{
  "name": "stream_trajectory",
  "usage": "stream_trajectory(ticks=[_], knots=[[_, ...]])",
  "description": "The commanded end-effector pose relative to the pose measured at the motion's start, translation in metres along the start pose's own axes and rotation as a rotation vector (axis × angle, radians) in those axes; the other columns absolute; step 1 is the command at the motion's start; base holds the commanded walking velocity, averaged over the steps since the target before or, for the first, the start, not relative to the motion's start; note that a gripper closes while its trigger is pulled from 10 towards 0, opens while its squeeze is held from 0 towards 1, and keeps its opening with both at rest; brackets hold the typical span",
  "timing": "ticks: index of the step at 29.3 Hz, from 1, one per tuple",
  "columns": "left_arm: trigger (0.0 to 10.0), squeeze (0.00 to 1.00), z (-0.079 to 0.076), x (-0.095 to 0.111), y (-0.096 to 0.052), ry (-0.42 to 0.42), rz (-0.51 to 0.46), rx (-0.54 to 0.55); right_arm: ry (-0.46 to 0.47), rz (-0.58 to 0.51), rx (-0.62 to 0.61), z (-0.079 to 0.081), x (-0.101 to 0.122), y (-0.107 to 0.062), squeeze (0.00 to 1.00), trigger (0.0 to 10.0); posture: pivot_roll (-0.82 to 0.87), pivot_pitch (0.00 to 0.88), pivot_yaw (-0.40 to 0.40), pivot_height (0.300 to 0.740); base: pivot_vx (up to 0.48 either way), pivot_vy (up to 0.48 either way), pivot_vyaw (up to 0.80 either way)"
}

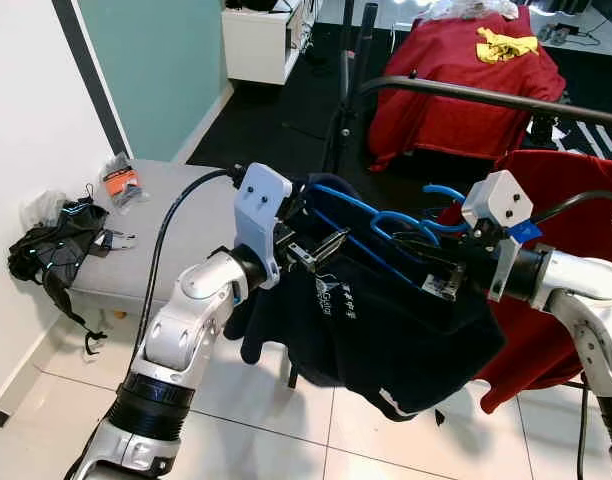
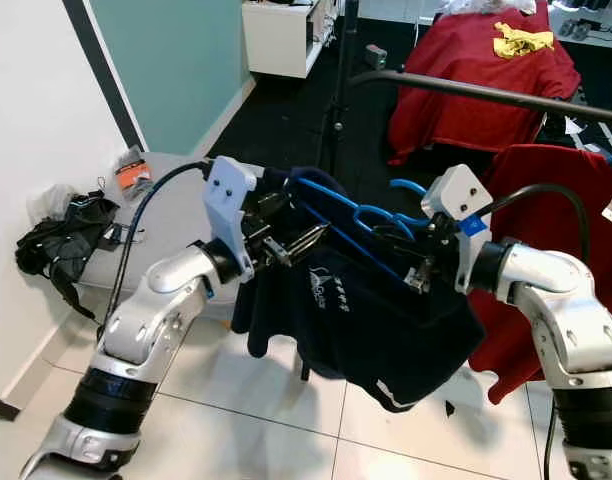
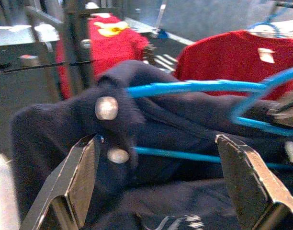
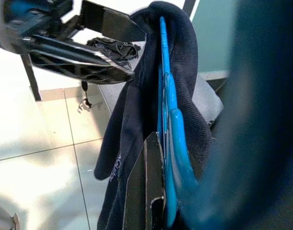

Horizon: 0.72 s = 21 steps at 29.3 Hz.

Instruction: Hang hanger

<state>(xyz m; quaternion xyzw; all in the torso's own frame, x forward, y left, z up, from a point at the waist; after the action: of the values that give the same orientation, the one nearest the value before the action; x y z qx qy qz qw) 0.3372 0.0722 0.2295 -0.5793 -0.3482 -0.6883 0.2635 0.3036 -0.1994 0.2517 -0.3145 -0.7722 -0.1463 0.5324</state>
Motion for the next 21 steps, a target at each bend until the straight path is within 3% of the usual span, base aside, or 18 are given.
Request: stream_trajectory(ticks=[1,4,13,21], knots=[[10.0,0.0,0.006,-0.002,0.001,0.02,0.017,0.061,-0.024,-0.042,0.026,0.005,0.009,0.003,0.0,0.0,0.02,0.168,-0.009,0.74,0.0,0.0,0.0],[10.0,0.0,0.017,-0.001,0.0,0.08,0.03,0.149,-0.023,-0.049,0.029,0.005,0.01,0.004,0.0,0.0,0.02,0.167,-0.008,0.74,0.0,0.0,0.0],[10.0,0.0,0.027,-0.004,-0.006,0.131,0.068,0.241,-0.024,-0.048,0.012,0.001,0.01,0.002,0.0,0.0,0.02,0.168,-0.01,0.74,0.0,0.0,0.0],[10.0,0.0,0.028,-0.008,-0.007,0.142,0.085,0.262,-0.028,-0.047,0.001,-0.001,0.01,0.0,0.0,0.0,0.02,0.167,-0.011,0.74,0.0,0.0,0.0]])
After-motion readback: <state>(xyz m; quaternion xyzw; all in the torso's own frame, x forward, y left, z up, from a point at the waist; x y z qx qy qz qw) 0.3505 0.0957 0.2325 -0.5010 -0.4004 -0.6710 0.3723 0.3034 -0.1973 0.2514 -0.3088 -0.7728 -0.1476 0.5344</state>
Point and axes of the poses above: a point about 5 cm out from each wrist's last joint towards the gripper, its own y axis pointing out of the wrist towards the gripper, its own x axis along the axis of the wrist's last joint, z = x × y, the point moved 1 cm from there along y, pointing out of the wrist towards the gripper, and after that the axes turned 1 degree about -y, right-handed, at the moved point
